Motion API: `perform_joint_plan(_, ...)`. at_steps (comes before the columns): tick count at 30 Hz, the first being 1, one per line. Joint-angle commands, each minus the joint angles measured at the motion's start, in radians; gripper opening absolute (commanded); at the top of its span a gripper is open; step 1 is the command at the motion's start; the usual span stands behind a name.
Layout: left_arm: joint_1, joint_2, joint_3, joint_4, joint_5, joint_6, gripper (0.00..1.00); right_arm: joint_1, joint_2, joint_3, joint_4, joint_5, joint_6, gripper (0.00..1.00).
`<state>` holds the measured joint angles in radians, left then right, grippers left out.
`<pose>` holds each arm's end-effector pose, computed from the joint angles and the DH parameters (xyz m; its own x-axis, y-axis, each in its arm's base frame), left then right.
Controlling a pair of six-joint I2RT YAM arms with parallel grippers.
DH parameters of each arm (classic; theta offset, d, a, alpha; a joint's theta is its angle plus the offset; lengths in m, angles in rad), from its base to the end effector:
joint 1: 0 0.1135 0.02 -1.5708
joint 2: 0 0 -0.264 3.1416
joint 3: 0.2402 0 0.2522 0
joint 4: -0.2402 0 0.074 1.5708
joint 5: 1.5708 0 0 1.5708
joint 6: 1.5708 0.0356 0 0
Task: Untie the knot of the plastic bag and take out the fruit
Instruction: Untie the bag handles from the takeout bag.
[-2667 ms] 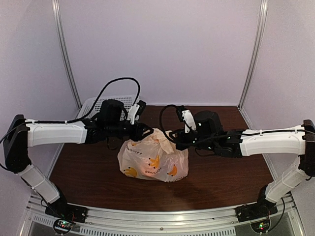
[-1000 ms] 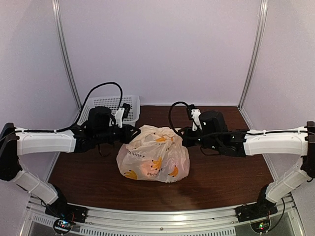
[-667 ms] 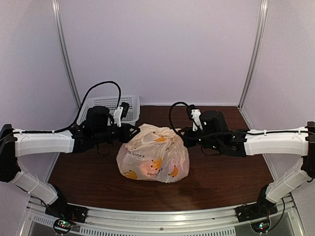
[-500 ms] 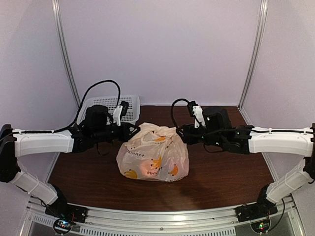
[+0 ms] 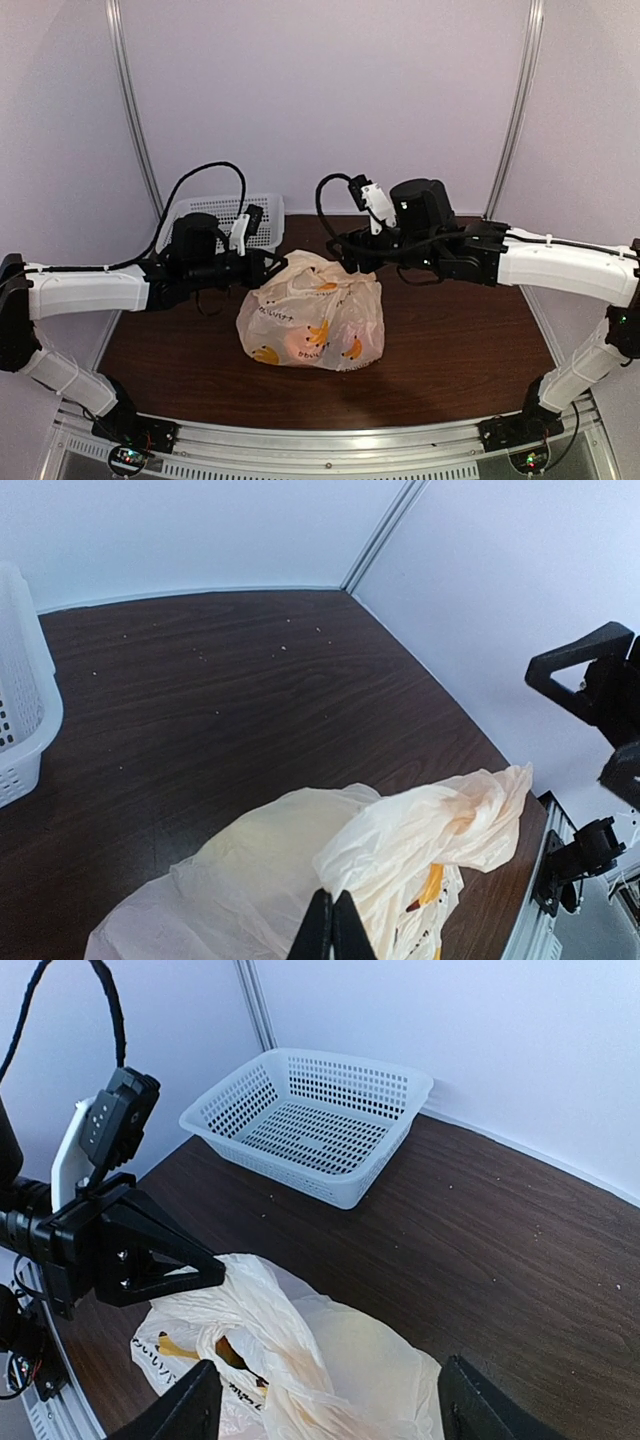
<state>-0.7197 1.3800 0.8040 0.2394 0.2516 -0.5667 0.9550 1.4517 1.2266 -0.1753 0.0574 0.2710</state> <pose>0.2276 -0.2113 0.2538 -0.6471 -0.1242 -0.7522 0.5544 0.6007 -0.5761 0.1990 0.2777 0.3367 -0.4269 -0.1407 -0.8933 -0.6955 0.6824 0.2250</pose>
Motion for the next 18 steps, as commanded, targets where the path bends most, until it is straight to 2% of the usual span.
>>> perform_joint_plan(1,0.006,-0.019,-0.020,0.049,0.021,0.005,0.00,0.027,0.091,0.069,-0.113,0.034,-0.049,0.73)
perform_joint_plan(9,0.006,-0.013,-0.017,0.052,0.025,0.005,0.00,0.034,0.156,0.097,-0.120,0.035,-0.053,0.55)
perform_joint_plan(16,0.006,-0.011,-0.017,0.054,0.024,0.005,0.00,0.034,0.176,0.100,-0.123,0.039,-0.054,0.45)
perform_joint_plan(18,0.006,-0.010,-0.016,0.054,0.025,0.005,0.00,0.035,0.180,0.100,-0.120,0.037,-0.054,0.39)
